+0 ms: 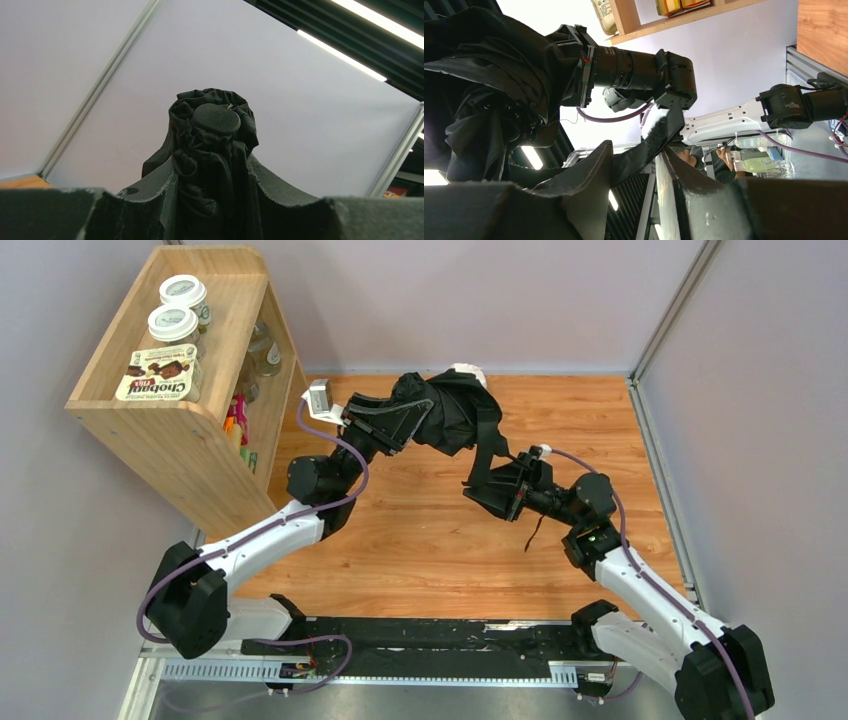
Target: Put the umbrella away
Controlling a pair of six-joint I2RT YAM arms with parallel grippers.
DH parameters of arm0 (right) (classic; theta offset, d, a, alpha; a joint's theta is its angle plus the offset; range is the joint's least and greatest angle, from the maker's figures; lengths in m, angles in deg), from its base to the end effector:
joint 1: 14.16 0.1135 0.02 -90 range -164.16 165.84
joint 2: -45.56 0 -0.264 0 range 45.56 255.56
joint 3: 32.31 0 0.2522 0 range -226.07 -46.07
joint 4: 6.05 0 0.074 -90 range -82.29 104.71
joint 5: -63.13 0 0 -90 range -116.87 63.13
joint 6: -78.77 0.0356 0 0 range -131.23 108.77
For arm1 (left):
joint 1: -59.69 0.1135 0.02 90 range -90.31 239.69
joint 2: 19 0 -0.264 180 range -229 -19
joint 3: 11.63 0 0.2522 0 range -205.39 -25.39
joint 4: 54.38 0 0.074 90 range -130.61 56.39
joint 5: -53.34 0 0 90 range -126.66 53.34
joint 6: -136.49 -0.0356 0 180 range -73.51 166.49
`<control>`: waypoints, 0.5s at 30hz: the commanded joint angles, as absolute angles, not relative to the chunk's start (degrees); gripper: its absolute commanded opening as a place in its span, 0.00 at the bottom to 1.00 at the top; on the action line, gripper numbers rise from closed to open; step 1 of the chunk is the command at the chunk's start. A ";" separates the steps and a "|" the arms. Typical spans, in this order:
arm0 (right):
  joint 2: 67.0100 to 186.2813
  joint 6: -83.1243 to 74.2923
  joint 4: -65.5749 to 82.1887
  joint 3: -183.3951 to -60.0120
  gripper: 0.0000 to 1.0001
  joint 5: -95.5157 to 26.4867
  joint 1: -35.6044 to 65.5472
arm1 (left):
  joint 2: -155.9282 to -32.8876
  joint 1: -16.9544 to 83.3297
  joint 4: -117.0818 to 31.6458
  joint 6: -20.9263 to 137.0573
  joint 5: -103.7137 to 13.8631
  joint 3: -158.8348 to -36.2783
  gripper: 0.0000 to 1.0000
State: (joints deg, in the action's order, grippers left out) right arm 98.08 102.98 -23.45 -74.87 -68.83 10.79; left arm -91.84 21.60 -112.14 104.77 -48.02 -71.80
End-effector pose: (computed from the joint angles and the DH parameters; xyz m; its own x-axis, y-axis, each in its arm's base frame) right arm 0.1780 0.1091 0.2924 -0.8825 0.3375 0.3277 0.2681 -0.2116 0.9399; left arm 0.2043 -0.1690 0.3876 -0.3145 -0.8131 -0.4899 0.8497 -0.0110 -0.5272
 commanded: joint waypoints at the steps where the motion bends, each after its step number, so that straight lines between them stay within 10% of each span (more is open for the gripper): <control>1: 98.82 134.84 -28.67 -74.46 0.45 -67.13 10.89 | -91.95 21.89 -118.40 106.69 -49.85 -73.02 0.00; 10: 101.28 134.85 -32.10 -75.77 0.34 -66.51 11.07 | -92.21 21.37 -119.01 107.66 -49.67 -73.11 0.00; 15: 103.04 131.87 -35.78 -75.43 0.00 -64.32 11.07 | -93.97 20.49 -121.47 111.42 -48.18 -73.20 0.00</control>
State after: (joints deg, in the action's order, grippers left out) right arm 102.10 103.27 -29.46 -74.82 -67.12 10.79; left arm -93.17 21.27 -112.99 107.26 -49.16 -71.80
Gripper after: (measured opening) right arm 0.080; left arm 0.422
